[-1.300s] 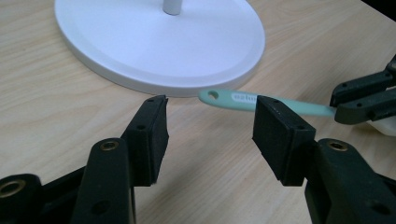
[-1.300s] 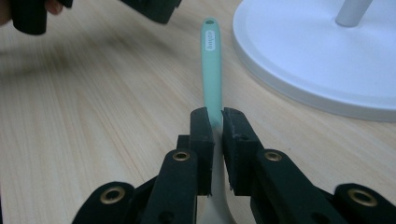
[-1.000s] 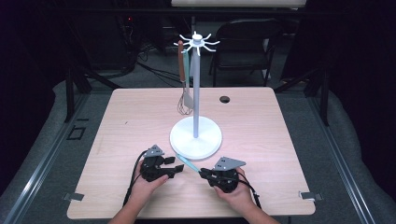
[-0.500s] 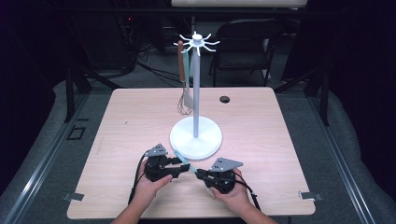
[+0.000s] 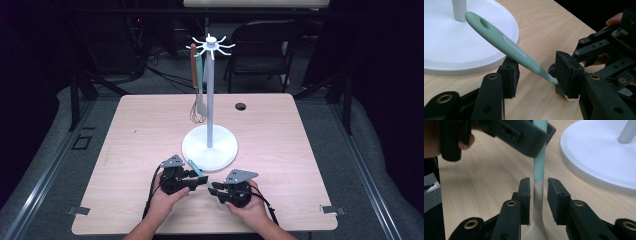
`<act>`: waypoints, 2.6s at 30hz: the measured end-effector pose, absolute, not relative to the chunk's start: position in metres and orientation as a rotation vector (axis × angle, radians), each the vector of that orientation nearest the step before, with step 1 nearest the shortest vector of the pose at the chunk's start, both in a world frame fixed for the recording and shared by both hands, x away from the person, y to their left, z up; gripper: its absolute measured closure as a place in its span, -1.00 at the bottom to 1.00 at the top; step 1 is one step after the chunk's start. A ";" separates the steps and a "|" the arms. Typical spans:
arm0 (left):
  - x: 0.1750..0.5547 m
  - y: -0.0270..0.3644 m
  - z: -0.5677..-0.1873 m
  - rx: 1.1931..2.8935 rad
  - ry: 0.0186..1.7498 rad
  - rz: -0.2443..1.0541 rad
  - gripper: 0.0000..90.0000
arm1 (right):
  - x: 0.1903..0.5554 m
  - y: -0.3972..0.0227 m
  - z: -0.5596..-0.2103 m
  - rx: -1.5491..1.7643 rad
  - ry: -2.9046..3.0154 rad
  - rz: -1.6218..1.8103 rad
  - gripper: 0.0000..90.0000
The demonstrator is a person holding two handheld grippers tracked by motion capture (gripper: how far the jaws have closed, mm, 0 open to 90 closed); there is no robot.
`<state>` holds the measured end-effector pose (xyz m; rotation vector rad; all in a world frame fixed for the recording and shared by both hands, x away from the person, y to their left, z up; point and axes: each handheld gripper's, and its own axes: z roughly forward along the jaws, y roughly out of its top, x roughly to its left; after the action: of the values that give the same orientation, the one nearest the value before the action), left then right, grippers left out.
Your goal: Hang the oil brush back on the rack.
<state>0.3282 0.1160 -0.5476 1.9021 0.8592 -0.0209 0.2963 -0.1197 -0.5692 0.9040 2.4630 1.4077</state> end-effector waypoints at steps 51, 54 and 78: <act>0.317 0.093 -0.526 1.913 0.750 -0.094 0.87 | 0.292 -0.114 -0.563 0.868 2.330 1.365 0.82; 0.317 0.091 -0.523 1.920 0.745 -0.087 0.88 | 0.292 -0.114 -0.562 0.872 2.320 1.372 0.82; 0.358 0.088 -0.481 2.103 0.697 -0.071 0.89 | 0.295 -0.138 -0.557 0.967 2.303 1.471 0.34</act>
<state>0.3579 0.0880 -0.4814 2.1030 0.6974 -0.0710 0.2955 -0.1378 -0.5566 0.9674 2.3030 1.4705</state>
